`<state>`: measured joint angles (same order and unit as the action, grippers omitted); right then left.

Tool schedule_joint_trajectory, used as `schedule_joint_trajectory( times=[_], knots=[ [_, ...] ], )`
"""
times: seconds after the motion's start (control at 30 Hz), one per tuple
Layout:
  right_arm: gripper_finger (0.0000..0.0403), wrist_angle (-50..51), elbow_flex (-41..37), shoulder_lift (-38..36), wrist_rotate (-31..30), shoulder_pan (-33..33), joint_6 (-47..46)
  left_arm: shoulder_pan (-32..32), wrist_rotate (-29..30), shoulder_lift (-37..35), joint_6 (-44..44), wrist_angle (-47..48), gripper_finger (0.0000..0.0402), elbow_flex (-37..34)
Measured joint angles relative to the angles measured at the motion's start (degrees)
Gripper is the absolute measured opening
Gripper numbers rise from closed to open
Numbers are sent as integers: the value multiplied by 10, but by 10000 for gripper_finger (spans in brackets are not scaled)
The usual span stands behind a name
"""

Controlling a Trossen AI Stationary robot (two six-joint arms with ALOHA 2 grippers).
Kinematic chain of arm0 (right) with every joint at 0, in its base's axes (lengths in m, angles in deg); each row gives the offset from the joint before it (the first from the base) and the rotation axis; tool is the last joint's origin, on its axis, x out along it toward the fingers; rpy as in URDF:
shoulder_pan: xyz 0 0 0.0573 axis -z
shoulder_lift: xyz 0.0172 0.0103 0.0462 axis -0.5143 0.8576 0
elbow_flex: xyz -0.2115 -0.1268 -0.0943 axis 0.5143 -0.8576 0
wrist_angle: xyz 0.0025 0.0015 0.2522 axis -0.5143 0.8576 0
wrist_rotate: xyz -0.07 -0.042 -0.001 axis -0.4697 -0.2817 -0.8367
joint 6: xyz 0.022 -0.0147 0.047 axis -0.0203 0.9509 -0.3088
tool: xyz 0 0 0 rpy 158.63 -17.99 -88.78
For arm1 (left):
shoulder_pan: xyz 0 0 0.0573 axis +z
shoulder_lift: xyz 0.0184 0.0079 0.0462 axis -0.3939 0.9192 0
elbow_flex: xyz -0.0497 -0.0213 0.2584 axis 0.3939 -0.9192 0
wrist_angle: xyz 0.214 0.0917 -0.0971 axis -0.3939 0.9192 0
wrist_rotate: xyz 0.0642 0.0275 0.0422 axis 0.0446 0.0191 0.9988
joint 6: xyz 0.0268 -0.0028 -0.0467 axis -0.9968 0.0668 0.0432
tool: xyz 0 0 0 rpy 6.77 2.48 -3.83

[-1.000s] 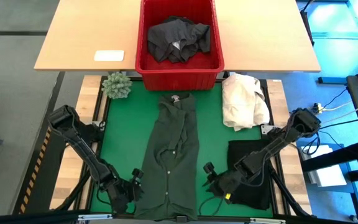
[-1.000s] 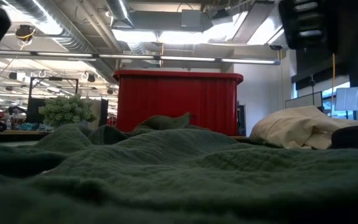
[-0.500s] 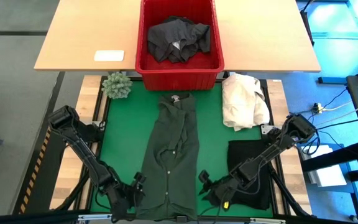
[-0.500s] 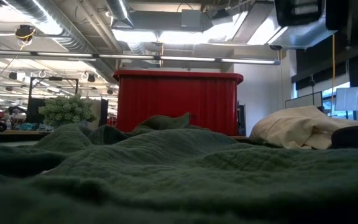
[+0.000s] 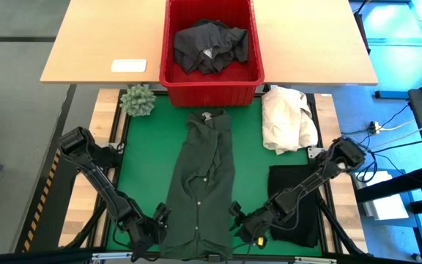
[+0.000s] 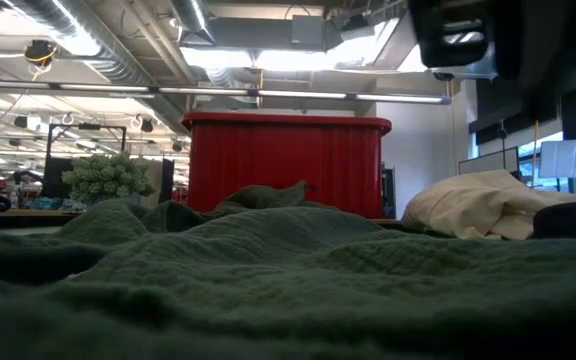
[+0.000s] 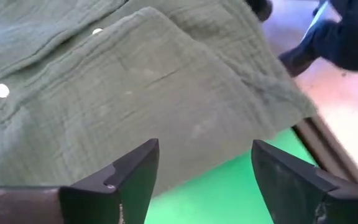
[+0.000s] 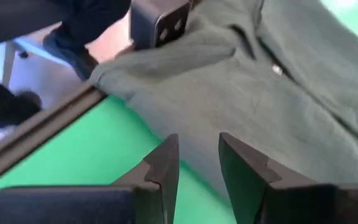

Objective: Fold laundry
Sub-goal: Fold the green polo shirt

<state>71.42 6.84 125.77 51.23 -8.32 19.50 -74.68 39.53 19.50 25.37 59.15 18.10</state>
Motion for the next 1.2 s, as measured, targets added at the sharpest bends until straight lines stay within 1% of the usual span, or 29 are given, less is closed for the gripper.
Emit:
schedule_joint_trajectory(
  times=[0.1,0.17,0.33,0.4,0.47,0.6,0.67,0.8,0.87,1.0,1.2],
  knots=[
    [127,4,16,16,24,0,-7,0,0,7,-14,8,262,0],
    [148,19,25,23,26,0,-7,-1,0,7,-26,15,268,0],
    [228,53,35,28,25,5,-4,-7,-6,7,-80,39,278,0],
    [264,55,35,28,17,9,0,-12,-4,7,-112,61,279,0],
    [296,55,35,28,5,12,6,-13,1,7,-148,63,279,0],
    [338,51,34,28,-22,15,53,-11,29,15,-202,45,280,0],
    [345,51,34,31,-30,16,72,-12,26,27,-222,44,280,0],
    [348,53,34,47,-30,15,78,-22,5,58,-224,40,280,0],
    [348,52,34,57,-30,15,80,-28,11,63,-226,32,280,1],
    [348,23,34,79,-40,15,91,-36,51,67,-230,15,280,1],
    [340,-22,34,97,-50,15,91,-36,63,70,-271,-7,280,0]
  ],
)
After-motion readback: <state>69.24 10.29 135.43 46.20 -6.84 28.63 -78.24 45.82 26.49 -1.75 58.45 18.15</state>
